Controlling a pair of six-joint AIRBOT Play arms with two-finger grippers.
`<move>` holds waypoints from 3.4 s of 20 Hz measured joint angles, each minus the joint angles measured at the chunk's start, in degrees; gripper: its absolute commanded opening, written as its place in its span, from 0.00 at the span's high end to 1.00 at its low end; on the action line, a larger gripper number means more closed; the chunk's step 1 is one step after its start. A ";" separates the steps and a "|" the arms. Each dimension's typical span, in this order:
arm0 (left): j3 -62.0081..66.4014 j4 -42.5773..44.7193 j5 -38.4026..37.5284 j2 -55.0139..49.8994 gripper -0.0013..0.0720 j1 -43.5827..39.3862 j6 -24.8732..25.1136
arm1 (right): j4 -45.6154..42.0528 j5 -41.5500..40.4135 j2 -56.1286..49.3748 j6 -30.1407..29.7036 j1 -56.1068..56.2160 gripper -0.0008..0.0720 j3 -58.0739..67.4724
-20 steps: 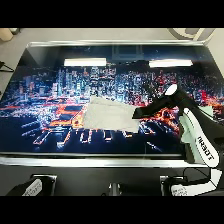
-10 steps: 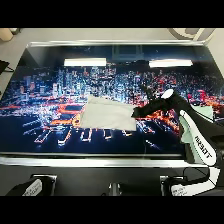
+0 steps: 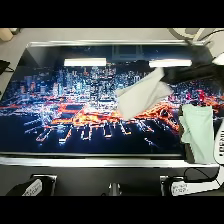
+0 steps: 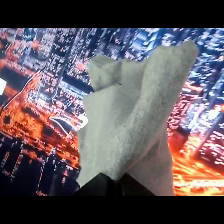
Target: Fold the shirts.
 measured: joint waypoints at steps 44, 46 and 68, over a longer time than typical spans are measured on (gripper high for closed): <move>5.22 3.89 7.61 -3.93 0.95 -6.36 2.01 | -41.29 -6.58 28.61 3.10 -27.67 0.36 -15.43; 9.49 12.48 8.04 -9.38 0.92 -11.61 -1.73 | -40.87 -12.98 28.13 2.58 -18.45 0.36 -10.34; 11.78 37.66 -22.08 -32.61 0.02 -29.11 -17.99 | -30.60 7.17 1.95 7.45 11.45 0.07 -5.73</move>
